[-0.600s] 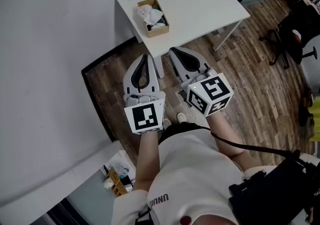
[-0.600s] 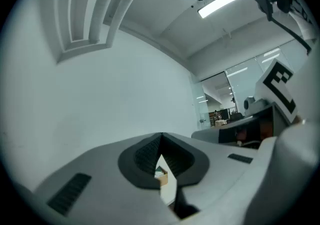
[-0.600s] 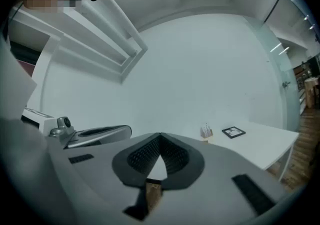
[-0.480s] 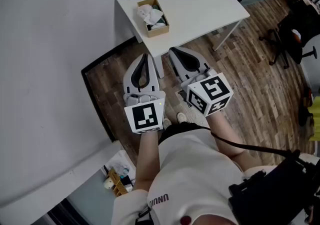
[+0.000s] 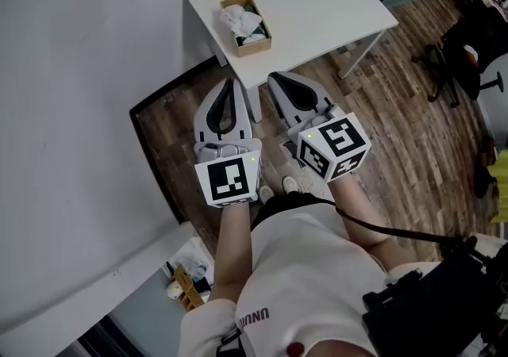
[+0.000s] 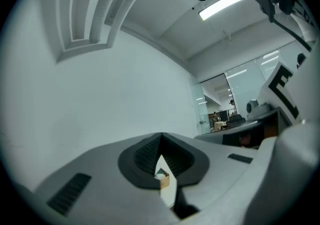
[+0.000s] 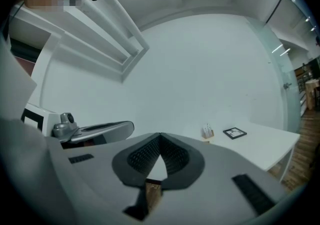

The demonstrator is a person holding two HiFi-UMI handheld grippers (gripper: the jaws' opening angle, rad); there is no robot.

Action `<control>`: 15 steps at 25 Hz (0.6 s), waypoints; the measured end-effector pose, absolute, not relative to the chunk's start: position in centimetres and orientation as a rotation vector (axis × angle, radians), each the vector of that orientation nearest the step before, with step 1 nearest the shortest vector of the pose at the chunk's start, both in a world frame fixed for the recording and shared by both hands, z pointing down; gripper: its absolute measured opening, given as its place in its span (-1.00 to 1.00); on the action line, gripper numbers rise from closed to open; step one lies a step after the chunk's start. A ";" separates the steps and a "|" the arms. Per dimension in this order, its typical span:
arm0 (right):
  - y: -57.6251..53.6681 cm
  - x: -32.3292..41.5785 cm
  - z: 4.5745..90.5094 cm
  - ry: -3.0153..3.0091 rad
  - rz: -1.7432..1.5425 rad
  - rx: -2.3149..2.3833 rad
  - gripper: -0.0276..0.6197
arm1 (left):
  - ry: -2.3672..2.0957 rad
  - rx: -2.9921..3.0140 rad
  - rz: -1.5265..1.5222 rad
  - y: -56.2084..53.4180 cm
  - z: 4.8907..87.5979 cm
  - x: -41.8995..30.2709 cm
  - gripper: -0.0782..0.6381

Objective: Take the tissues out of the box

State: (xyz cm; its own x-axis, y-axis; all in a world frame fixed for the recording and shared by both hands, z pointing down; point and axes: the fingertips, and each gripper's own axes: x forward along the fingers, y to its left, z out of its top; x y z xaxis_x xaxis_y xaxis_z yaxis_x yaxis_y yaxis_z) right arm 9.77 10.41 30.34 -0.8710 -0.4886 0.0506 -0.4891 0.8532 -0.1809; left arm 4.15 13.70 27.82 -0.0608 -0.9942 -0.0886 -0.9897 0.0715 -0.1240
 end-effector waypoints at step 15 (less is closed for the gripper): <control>8.5 8.7 29.4 -2.993 0.169 0.922 -0.85 | 2.150 -2.069 0.046 11.5 26.0 -0.7 -0.75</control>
State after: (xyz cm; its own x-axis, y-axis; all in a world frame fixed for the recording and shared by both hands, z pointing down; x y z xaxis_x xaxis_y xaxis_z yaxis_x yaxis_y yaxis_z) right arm 8.70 8.50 29.41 -0.8271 -0.5609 0.0366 -0.5615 0.8213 -0.1012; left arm -0.71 11.49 26.00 -0.0318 -0.9905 -0.1340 -0.9953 0.0437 -0.0868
